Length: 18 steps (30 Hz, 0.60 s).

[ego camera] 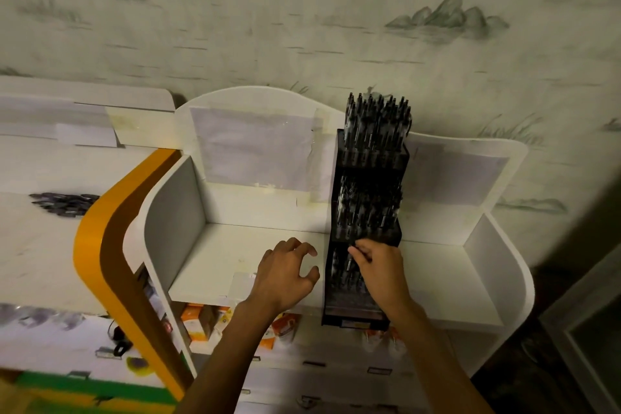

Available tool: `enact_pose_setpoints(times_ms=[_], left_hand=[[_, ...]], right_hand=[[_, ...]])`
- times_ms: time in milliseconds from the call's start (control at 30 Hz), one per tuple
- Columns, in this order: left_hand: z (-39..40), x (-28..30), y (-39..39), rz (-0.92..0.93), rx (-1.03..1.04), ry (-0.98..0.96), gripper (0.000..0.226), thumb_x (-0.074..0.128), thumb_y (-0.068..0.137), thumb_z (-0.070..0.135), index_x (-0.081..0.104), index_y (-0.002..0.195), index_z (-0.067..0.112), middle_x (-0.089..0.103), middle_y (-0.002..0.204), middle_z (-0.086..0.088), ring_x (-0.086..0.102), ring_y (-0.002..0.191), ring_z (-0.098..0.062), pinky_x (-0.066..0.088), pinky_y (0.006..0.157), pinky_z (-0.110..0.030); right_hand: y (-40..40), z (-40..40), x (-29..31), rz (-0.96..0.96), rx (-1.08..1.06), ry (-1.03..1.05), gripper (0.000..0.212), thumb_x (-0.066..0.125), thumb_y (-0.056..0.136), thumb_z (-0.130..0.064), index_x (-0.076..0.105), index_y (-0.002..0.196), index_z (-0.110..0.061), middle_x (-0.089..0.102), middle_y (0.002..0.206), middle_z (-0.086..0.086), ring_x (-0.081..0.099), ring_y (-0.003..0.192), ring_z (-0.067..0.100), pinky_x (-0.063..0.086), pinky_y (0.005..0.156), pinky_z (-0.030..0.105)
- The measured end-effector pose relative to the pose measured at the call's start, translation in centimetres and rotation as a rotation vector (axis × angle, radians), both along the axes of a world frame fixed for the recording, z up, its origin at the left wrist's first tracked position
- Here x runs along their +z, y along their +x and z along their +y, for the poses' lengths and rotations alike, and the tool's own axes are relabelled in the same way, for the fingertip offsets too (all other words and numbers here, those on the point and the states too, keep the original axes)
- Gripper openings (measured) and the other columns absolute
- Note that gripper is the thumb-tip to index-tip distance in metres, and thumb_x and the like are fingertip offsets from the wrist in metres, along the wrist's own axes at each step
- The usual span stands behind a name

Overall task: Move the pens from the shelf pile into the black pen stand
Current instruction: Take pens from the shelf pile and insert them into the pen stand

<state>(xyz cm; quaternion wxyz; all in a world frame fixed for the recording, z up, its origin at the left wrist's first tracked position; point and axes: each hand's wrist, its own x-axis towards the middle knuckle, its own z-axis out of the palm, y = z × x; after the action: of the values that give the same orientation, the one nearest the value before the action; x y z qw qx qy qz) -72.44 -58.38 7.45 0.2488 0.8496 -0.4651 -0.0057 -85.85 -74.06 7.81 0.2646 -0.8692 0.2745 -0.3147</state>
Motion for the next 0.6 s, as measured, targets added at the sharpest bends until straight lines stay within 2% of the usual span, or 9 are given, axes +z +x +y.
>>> enact_pose_setpoints(times_ms=[133, 300, 400, 500, 600], left_hand=[[-0.1, 0.1, -0.3, 0.004, 0.003, 0.020, 0.037, 0.055, 0.090, 0.046, 0.060, 0.124, 0.033, 0.059, 0.129, 0.008, 0.055, 0.115, -0.015, 0.047, 0.098, -0.035], [-0.1, 0.2, -0.5, 0.010, 0.015, 0.040, 0.037, 0.054, 0.090, 0.047, 0.059, 0.125, 0.034, 0.059, 0.128, 0.009, 0.054, 0.115, -0.015, 0.046, 0.099, -0.035], [0.0, 0.3, -0.7, 0.008, 0.023, 0.047, 0.037, 0.053, 0.090, 0.047, 0.058, 0.125, 0.035, 0.059, 0.128, 0.009, 0.054, 0.116, -0.014, 0.046, 0.099, -0.035], [0.3, 0.4, -0.8, 0.005, 0.035, 0.050, 0.038, 0.052, 0.090, 0.048, 0.058, 0.125, 0.034, 0.059, 0.129, 0.008, 0.054, 0.117, -0.015, 0.046, 0.099, -0.036], [0.8, 0.9, -1.0, -0.007, 0.051, 0.048, 0.040, 0.051, 0.089, 0.050, 0.058, 0.125, 0.034, 0.059, 0.129, 0.008, 0.055, 0.116, -0.015, 0.046, 0.098, -0.036]], right_hand=[[0.2, -0.1, -0.3, 0.052, -0.004, 0.040, 0.016, 0.069, 0.090, -0.021, 0.072, 0.076, -0.012, 0.066, 0.067, -0.002, 0.061, 0.063, 0.009, 0.046, 0.063, 0.019], [0.0, 0.3, -1.8, 0.166, 0.011, 0.040, 0.031, 0.069, 0.090, -0.022, 0.058, 0.061, -0.017, 0.052, 0.054, -0.010, 0.049, 0.053, 0.003, 0.033, 0.055, 0.016], [-0.2, 0.3, -2.1, 0.166, 0.005, 0.053, 0.020, 0.071, 0.088, -0.024, 0.071, 0.073, -0.011, 0.067, 0.065, -0.001, 0.057, 0.060, 0.007, 0.041, 0.060, 0.019], [-0.9, 0.5, -1.5, 0.134, -0.014, 0.073, 0.013, 0.074, 0.086, -0.026, 0.075, 0.087, -0.013, 0.072, 0.079, -0.003, 0.059, 0.067, 0.003, 0.043, 0.063, 0.011], [-1.4, 0.9, -0.6, 0.083, -0.015, 0.058, 0.007, 0.074, 0.085, -0.024, 0.073, 0.085, -0.017, 0.069, 0.077, -0.009, 0.060, 0.068, 0.003, 0.055, 0.068, 0.023]])
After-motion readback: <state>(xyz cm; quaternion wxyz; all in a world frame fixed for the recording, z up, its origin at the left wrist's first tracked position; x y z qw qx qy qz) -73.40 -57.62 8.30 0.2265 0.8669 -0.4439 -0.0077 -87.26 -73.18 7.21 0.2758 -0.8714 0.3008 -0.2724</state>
